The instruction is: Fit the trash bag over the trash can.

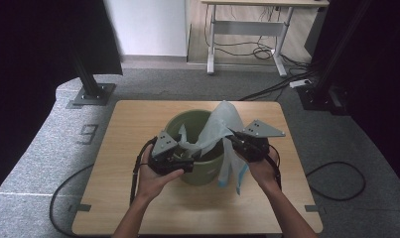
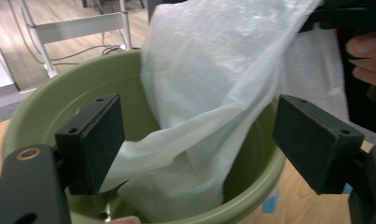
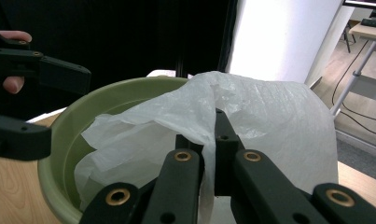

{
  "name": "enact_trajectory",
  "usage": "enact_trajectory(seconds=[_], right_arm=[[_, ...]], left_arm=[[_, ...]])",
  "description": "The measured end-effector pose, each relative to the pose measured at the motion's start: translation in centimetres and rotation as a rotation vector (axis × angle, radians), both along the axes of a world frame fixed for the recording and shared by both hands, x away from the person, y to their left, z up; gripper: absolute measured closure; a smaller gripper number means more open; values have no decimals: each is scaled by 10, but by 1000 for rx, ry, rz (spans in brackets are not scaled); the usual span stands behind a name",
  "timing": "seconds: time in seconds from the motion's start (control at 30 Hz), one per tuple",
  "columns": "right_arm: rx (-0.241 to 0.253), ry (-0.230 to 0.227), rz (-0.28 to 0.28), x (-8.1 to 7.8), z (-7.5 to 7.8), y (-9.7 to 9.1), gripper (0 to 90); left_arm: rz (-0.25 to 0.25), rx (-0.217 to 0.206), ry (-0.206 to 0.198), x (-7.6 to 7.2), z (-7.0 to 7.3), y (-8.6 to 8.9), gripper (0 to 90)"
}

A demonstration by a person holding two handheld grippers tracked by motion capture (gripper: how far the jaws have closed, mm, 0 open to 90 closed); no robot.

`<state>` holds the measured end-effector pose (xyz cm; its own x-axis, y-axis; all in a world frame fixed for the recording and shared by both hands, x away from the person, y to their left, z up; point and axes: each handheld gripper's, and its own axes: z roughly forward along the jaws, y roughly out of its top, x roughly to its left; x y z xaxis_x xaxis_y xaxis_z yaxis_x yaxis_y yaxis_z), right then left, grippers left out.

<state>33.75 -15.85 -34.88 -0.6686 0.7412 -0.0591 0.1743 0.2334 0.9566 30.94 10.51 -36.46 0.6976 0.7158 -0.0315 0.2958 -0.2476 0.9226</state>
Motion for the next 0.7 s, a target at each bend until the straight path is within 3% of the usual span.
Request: enact_trajectory(seconds=[0.23, 0.37, 0.7], right_arm=[[13, 8, 6, 1, -1, 2, 885], [26, 13, 13, 0, -1, 1, 884], [40, 13, 27, -5, -2, -3, 837]], left_arm=[[-31, 4, 12, 6, -3, -16, 192], [-22, 6, 21, 12, -7, -23, 260], [-20, 11, 45, 18, -9, -27, 627]])
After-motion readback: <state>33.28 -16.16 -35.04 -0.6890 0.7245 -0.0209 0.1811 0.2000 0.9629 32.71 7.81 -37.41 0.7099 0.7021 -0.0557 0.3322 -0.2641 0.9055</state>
